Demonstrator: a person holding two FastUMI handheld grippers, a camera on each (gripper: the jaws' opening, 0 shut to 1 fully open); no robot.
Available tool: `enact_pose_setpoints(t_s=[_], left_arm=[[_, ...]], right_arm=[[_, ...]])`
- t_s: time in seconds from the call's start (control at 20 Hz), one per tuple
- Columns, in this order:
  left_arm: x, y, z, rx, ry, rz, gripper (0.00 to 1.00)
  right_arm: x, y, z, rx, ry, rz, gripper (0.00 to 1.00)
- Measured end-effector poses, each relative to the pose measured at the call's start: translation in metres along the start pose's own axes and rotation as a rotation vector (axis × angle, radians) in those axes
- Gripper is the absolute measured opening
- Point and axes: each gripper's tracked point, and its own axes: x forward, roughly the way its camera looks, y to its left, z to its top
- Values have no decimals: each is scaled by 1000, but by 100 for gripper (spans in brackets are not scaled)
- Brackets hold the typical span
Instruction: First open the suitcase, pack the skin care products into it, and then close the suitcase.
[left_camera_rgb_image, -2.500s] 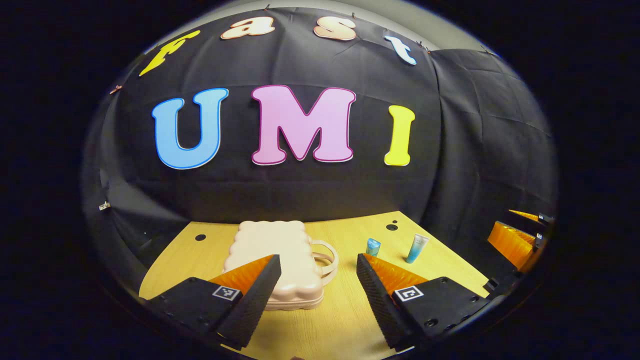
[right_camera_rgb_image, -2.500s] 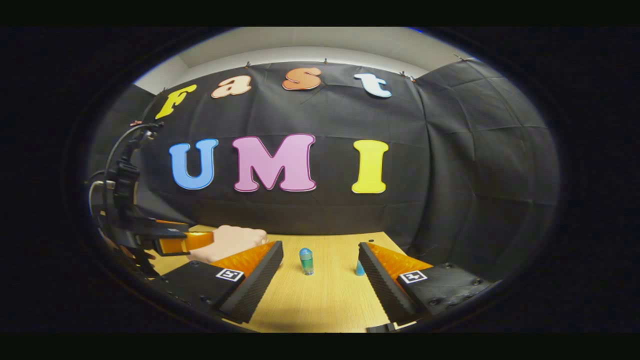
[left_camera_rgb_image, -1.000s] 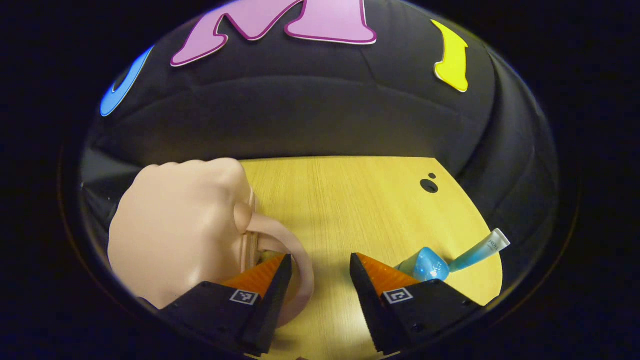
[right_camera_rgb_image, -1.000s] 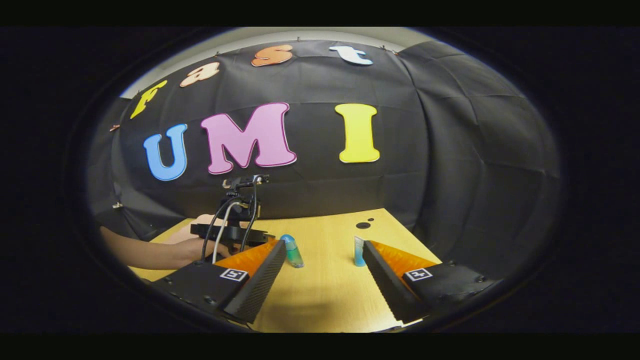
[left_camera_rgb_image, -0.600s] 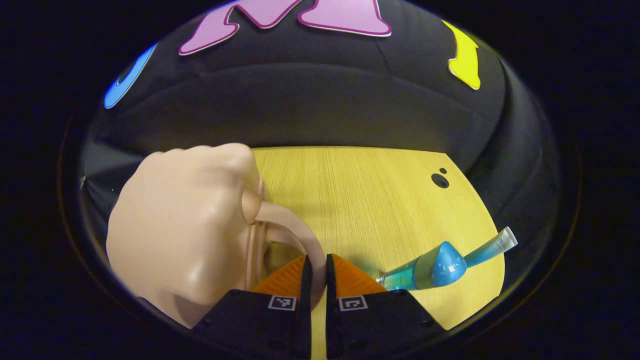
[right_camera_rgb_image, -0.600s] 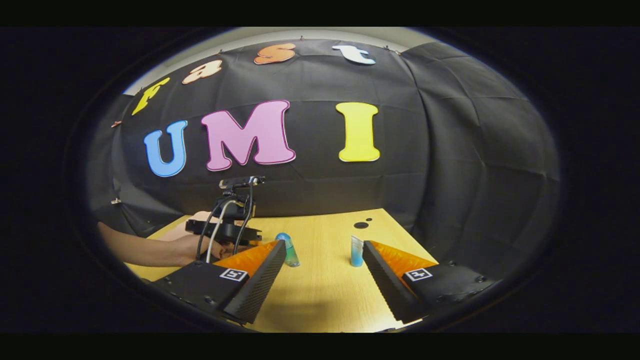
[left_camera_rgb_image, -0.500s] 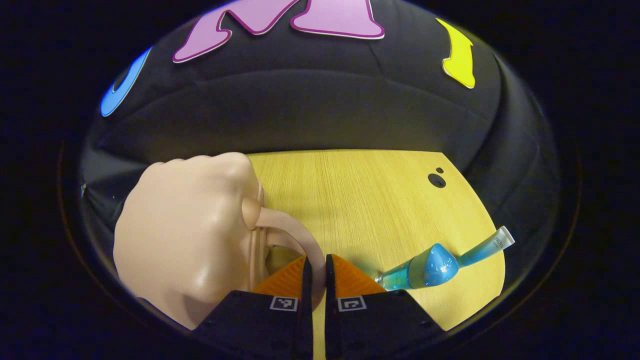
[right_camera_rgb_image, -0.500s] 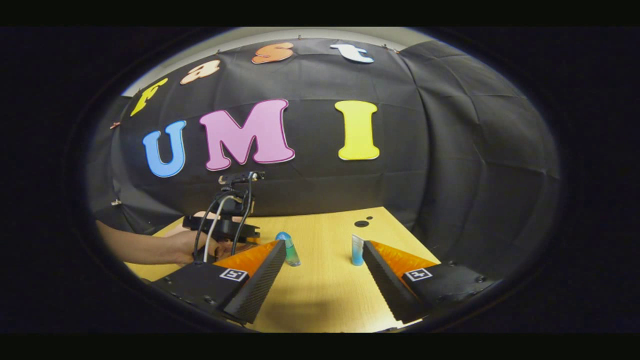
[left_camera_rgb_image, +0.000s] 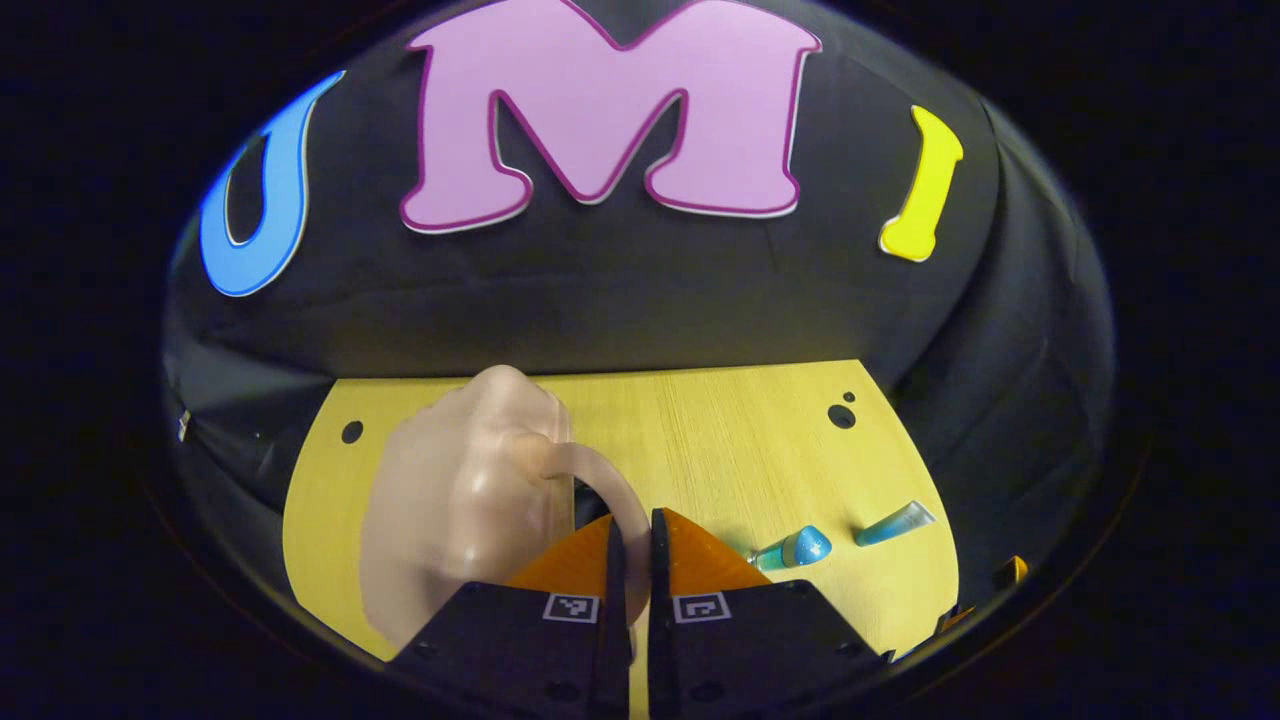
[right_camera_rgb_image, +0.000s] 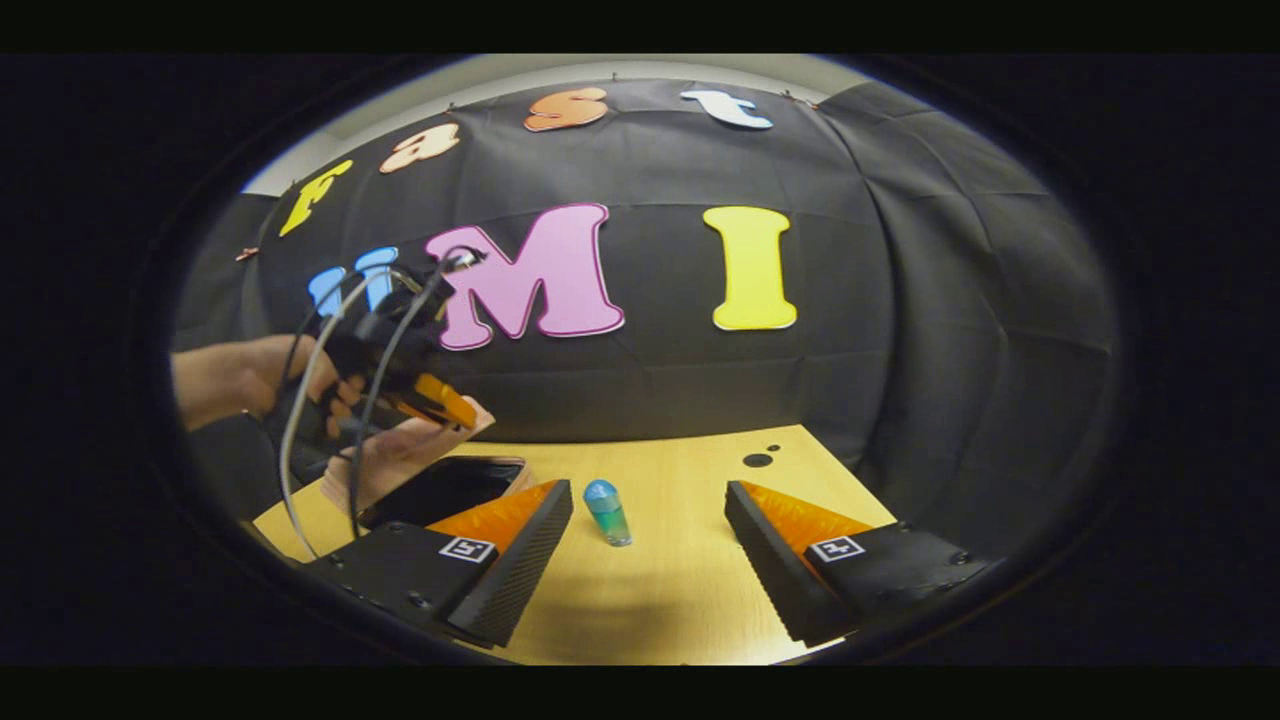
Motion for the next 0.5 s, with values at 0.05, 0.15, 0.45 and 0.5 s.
enact_pose_setpoints(t_s=[0.05, 0.15, 0.45, 0.5], left_arm=[[-12, 15, 10, -34, -11, -3, 13], [-31, 53, 26, -73, -39, 10, 13], [-58, 177, 54, -131, -74, 105, 12], [-58, 204, 53, -114, -74, 135, 13]], right_arm=[[1, 4, -1, -10, 0, 11, 97], [4, 12, -10, -14, 19, 33, 97], [17, 45, -31, -33, 75, 86, 98], [19, 49, -34, -46, 76, 86, 98]])
